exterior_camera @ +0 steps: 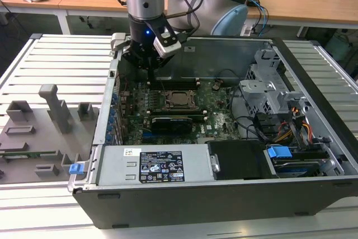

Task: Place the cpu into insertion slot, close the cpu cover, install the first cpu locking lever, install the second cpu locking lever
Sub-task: 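Install the first cpu locking lever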

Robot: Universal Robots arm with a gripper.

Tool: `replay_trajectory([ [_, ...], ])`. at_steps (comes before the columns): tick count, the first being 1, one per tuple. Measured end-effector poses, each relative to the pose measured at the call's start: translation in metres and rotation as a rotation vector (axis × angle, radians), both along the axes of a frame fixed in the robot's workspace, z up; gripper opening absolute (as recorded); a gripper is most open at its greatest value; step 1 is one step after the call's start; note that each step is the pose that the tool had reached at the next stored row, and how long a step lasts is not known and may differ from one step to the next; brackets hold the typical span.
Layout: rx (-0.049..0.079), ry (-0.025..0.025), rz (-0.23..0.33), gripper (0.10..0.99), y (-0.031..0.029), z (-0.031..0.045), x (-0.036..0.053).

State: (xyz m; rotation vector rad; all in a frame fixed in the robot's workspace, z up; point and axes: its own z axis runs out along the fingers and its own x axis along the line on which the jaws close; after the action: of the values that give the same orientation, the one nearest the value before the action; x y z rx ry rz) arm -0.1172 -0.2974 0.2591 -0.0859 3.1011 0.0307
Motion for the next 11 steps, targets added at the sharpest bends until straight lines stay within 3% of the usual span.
replay_trajectory([
  [11,0.000,-0.0002,0.000,0.106,0.0026,-0.0015,0.0038],
])
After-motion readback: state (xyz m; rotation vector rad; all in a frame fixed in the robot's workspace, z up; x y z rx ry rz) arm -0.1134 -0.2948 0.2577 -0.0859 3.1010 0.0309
